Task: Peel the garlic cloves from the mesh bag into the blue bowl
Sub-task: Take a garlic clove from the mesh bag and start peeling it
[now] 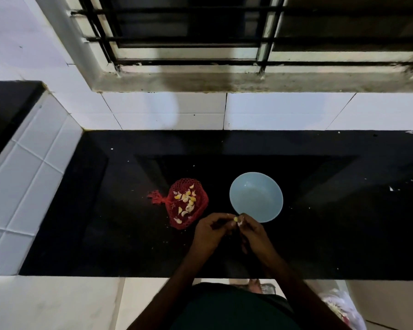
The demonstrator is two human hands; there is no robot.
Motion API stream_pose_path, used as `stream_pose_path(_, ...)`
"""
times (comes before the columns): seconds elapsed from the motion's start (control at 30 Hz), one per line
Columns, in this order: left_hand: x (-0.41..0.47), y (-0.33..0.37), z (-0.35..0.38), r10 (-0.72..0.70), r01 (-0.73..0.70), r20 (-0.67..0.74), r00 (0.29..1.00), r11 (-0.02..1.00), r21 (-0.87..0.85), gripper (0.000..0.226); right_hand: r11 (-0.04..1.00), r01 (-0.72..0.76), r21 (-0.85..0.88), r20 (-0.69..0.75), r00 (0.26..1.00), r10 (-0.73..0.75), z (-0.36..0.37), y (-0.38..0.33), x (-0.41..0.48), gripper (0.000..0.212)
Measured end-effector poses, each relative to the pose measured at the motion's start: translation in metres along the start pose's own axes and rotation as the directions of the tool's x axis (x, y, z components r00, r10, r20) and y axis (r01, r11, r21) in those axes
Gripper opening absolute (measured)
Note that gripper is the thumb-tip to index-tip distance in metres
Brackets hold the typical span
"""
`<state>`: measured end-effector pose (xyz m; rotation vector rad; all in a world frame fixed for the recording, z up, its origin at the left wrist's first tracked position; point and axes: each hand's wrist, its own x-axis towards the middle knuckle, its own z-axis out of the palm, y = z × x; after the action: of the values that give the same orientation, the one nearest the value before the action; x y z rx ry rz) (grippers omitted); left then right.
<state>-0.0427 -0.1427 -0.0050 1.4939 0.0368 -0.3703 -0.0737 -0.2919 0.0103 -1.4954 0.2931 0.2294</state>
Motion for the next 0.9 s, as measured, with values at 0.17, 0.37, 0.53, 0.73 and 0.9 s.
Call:
stream_pose_path(0.17, 0.001, 0.019, 0.011, 0.008, -0.005, 0.036, 0.999, 0.998, -0.068, 0.016, 0.986, 0.168, -0.019, -0.068, 0.983, -0.169, -0.006, -0.01, 0.0, 0.03)
stream_pose_path(0.37, -0.002, 0.027, 0.019, -0.04, 0.044, 0.095, 0.995, 0.998, -0.039, 0.017, 0.939, 0.325, -0.112, -0.098, 0.937, -0.336, -0.016, -0.029, -0.001, 0.013)
stream_pose_path(0.53, -0.004, 0.03, 0.018, -0.01, 0.009, 0.058, 0.998, 1.0, 0.012, 0.022, 0.92, 0.327, -0.216, -0.067, 0.935, -0.348, -0.022, -0.03, -0.003, 0.012)
stream_pose_path(0.73, -0.007, 0.025, 0.015, -0.027, 0.027, 0.0, 1.0, 0.998, 0.052, 0.018, 0.869, 0.315, -0.381, -0.105, 0.92, -0.379, -0.027, -0.034, 0.003, 0.019)
stream_pose_path(0.9, -0.009, 0.029, 0.019, 0.008, -0.006, -0.04, 0.999, 0.998, 0.065, 0.014, 0.784, 0.356, -0.508, -0.09, 0.884, -0.459, -0.018, -0.034, 0.005, 0.019)
